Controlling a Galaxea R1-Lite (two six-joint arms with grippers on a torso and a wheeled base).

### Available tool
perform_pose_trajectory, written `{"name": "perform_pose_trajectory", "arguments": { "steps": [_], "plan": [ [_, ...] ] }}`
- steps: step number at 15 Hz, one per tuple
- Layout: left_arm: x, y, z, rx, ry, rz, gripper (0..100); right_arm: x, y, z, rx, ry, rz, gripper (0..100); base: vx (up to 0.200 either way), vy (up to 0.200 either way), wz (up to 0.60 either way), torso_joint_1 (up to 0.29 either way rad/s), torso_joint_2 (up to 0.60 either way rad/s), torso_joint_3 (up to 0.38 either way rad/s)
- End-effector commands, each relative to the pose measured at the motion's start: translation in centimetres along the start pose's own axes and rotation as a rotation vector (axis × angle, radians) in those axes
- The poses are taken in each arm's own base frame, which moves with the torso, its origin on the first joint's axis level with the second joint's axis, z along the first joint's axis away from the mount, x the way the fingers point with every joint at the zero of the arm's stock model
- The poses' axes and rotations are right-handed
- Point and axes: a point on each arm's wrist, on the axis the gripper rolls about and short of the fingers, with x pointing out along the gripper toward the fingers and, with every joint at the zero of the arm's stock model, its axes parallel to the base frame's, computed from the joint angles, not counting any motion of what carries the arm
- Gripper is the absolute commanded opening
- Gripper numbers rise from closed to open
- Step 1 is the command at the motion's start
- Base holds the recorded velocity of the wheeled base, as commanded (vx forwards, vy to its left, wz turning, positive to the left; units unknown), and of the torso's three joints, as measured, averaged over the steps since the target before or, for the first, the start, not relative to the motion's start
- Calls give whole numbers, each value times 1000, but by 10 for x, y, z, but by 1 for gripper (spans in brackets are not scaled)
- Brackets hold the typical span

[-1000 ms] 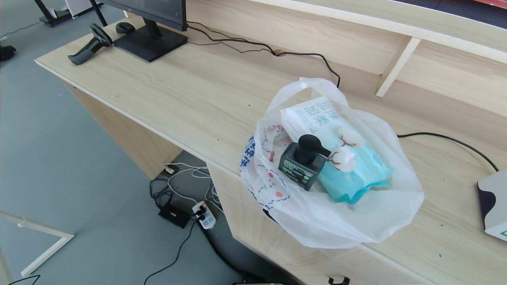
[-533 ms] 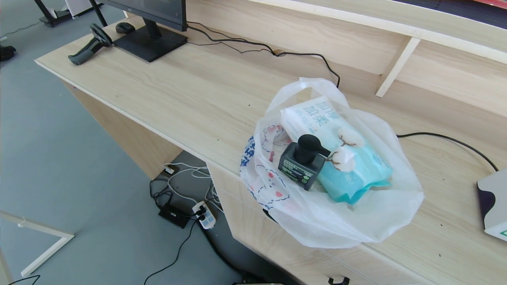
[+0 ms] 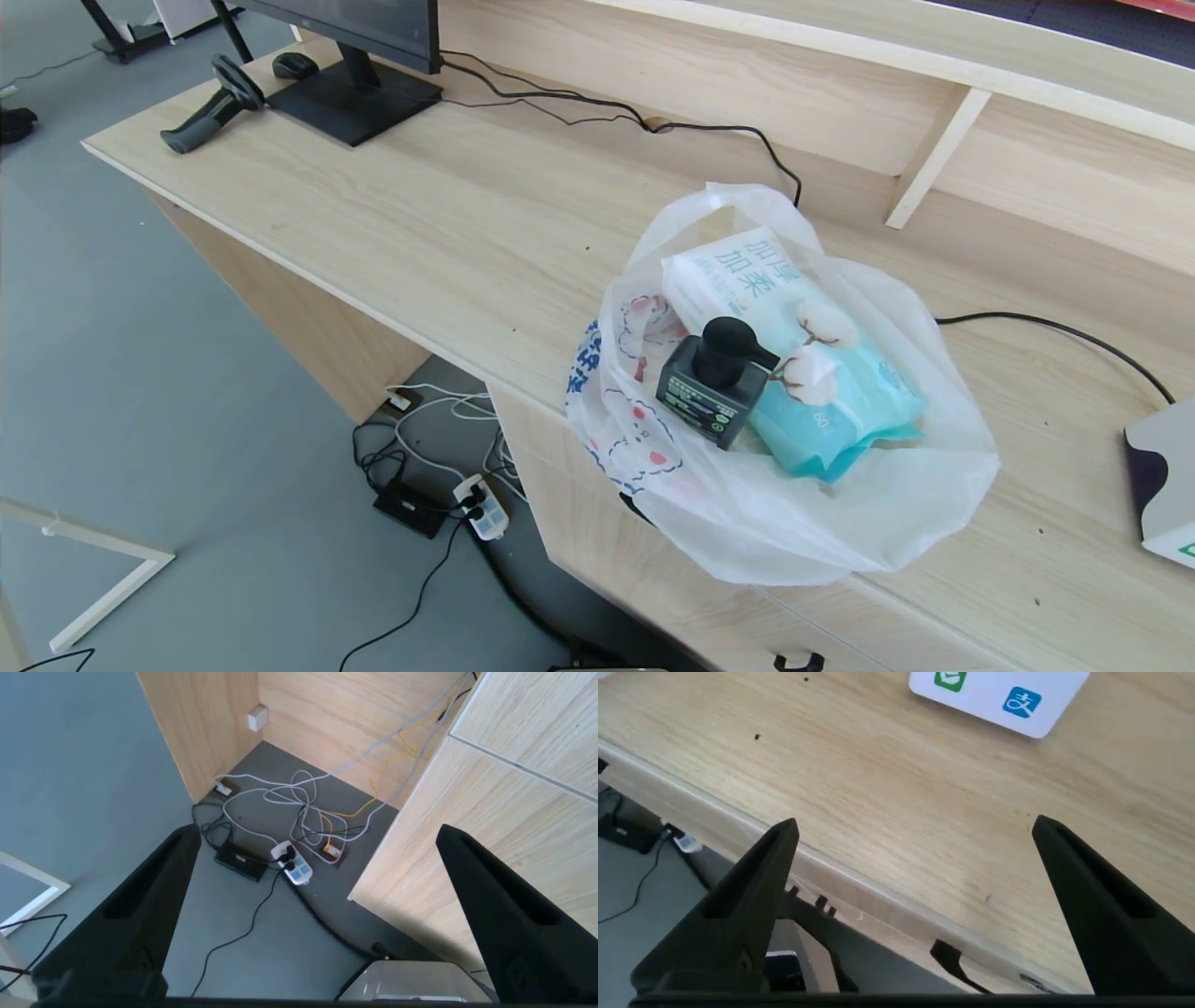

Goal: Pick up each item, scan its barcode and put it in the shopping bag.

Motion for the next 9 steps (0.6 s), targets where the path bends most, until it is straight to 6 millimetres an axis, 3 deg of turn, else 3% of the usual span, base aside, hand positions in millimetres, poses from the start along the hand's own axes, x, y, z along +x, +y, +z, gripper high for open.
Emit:
{"name": "perform_pose_trajectory", "arguments": {
  "steps": [1, 3, 9],
  "plan": [
    [0, 0, 0, 0, -1, 1, 100, -6, 0, -3, 8, -71, 22, 100, 0, 0, 0, 0, 0, 0],
    [0, 0, 0, 0, -1, 1, 100, 0, 2, -7, 29, -137, 60, 100, 0, 0, 0, 0, 0, 0],
    [0, 0, 0, -3, -1, 1, 100, 1, 3, -12, 27, -104, 83, 100, 0, 0, 0, 0, 0, 0]
  ]
}}
